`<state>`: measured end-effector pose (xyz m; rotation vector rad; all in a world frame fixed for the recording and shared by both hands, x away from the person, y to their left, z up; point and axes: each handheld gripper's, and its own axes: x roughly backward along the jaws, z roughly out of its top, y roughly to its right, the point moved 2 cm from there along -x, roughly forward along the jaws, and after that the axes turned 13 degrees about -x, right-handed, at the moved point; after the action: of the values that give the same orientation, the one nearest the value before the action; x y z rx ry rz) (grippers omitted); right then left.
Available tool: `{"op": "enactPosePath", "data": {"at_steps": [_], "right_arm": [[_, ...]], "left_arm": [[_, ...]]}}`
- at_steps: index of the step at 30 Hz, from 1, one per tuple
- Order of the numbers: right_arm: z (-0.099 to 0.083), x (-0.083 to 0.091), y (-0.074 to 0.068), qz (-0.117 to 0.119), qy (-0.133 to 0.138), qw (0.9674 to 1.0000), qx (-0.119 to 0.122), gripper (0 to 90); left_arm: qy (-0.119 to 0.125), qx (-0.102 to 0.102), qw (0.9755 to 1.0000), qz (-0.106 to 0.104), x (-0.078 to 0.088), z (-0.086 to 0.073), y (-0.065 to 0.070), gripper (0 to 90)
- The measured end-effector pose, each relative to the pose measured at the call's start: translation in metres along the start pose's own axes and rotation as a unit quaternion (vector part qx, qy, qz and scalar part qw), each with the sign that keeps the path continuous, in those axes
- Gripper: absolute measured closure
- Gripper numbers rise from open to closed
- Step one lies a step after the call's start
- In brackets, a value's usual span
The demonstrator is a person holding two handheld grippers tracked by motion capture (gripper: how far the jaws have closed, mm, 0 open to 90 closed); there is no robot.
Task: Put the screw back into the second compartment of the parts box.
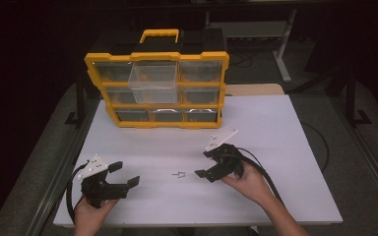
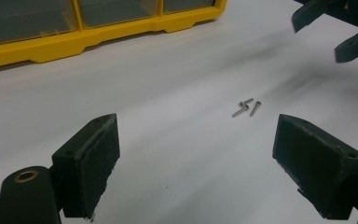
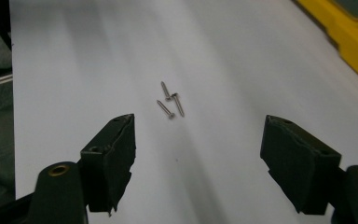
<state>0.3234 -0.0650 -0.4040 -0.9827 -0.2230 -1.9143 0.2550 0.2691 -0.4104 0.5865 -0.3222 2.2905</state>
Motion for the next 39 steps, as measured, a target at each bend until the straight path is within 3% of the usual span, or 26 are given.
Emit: {"op": "enactPosePath", "data": {"at_steps": [7,9,13,17,24,29,39], "right_arm": [[0.02,-0.029,-0.005,0.014,-0.029,0.9991,0.029,34.1],[0.025,-0.038,-0.003,0.014,-0.037,0.9981,0.047,37.5],[0.031,-0.05,-0.002,0.018,-0.048,0.997,0.059,42.6],[0.036,-0.066,-0.001,0.019,-0.076,0.9946,0.067,50.5],[0.039,-0.08,0.0,0.025,-0.1,0.9904,0.092,63.6],[0.037,-0.087,-0.001,0.035,-0.119,0.9878,0.094,72.0],[0.033,-0.092,-0.002,0.033,-0.135,0.985,0.103,79.5]], "left_arm": [[-0.003,0.001,1.0,-0.003,-0.001,0.0,0.001,14.4],[-0.002,0.002,1.0,-0.004,-0.001,0.0,0.001,14.4],[-0.002,0.004,1.0,-0.004,-0.001,0.001,0.001,14.3],[0.002,0.007,1.0,-0.003,0.0,0.0,-0.001,14.3],[0.0,0.007,1.0,-0.003,0.001,0.0,-0.001,14.4],[0.002,0.011,0.9999,-0.003,0.001,-0.001,-0.001,14.4],[0.004,0.014,0.9999,-0.002,0.001,-0.001,-0.001,14.4]]}}
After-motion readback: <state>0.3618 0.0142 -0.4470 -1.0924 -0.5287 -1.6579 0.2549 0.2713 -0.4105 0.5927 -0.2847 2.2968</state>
